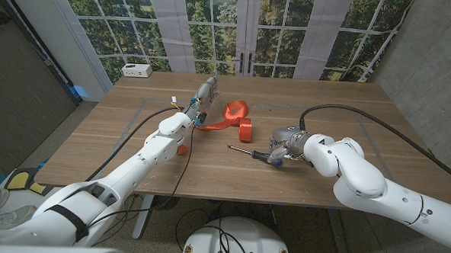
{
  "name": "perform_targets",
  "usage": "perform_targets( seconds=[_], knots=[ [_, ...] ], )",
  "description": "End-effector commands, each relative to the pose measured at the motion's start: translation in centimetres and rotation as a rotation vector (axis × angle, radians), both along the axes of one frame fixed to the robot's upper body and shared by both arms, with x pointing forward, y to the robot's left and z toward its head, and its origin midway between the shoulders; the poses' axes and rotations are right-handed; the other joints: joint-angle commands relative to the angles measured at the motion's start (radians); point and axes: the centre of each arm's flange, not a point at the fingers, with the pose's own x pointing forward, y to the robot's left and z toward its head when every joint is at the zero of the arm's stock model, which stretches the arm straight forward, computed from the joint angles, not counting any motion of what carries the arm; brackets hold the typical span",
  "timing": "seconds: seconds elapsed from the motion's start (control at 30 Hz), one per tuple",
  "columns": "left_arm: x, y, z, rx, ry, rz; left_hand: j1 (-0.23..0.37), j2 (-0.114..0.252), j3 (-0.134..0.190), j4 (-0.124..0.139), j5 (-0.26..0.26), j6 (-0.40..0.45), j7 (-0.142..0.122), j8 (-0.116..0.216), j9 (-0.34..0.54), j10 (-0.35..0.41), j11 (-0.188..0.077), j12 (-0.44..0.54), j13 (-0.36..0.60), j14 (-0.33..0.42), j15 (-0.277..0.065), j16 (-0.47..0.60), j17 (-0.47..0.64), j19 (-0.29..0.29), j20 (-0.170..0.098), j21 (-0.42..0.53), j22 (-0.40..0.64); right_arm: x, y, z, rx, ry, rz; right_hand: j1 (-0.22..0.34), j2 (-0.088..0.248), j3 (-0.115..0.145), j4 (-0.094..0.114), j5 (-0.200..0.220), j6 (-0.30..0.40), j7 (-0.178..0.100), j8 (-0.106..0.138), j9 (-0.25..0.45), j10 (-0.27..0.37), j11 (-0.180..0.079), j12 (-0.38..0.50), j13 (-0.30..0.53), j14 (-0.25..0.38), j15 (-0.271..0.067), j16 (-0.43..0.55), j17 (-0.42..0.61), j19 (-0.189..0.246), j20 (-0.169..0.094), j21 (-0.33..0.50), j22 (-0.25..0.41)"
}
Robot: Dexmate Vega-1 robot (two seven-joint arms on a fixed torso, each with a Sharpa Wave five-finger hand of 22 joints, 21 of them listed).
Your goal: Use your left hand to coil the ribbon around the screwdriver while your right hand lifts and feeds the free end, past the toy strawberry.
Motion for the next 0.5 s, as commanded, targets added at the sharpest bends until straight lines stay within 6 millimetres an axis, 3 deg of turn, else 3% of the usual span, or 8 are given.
perform_targets(
  seconds=[0.03,0.2,0.47,0.5],
  knots=[
    [0.4,-0.1,0.1,0.004,0.006,-0.009,0.009,0.024,-0.002,0.002,-0.004,-0.073,-0.008,-0.001,0.001,-0.116,0.003,-0.004,0.005,-0.116,0.001,0.0,0.004,0.004,0.001,-0.002,0.005,0.9,0.4,-2.3,-0.041,-0.056,0.007,0.036,0.0,-0.002,-0.006,0.017,-0.002,-0.001,0.006,0.007,-0.012,-0.002,0.006,0.008,-0.002,-0.034,0.006,0.014,0.008,-0.003,0.002,0.005],
    [0.5,0.0,0.3,0.006,0.004,-0.007,0.009,0.024,-0.002,0.002,-0.004,-0.071,-0.009,-0.001,0.001,-0.115,0.005,-0.004,0.005,-0.116,0.001,0.0,0.004,0.006,0.0,-0.003,0.005,1.3,0.3,-2.6,-0.07,-0.085,-0.013,0.109,0.003,0.006,-0.022,0.038,-0.019,-0.016,0.004,0.012,-0.026,-0.022,0.01,0.015,-0.001,-0.054,0.01,0.029,0.016,-0.019,0.002,0.005],
    [0.9,0.1,0.5,0.002,0.005,-0.008,0.008,0.025,-0.002,0.003,-0.004,-0.072,-0.009,-0.001,0.001,-0.117,0.007,-0.005,0.005,-0.117,0.002,0.0,0.004,0.006,0.001,-0.005,0.005,2.1,-0.3,-2.5,-0.07,-0.06,-0.048,0.165,-0.002,-0.009,-0.014,0.054,-0.068,-0.035,-0.008,0.02,-0.073,-0.049,0.004,0.026,-0.015,-0.078,0.013,0.054,0.016,-0.039,0.0,0.006],
    [0.9,0.1,0.5,-0.002,0.006,-0.003,0.008,0.025,-0.003,0.003,-0.004,-0.072,-0.009,-0.001,0.001,-0.117,0.007,-0.005,0.005,-0.116,0.001,0.0,0.004,0.006,0.0,-0.005,0.005,2.0,-0.3,-2.7,-0.088,-0.101,-0.057,0.17,-0.002,-0.013,-0.012,0.055,-0.07,-0.036,-0.007,0.021,-0.076,-0.042,0.005,0.028,-0.018,-0.079,0.014,0.058,0.015,-0.039,-0.001,0.006]
  ],
)
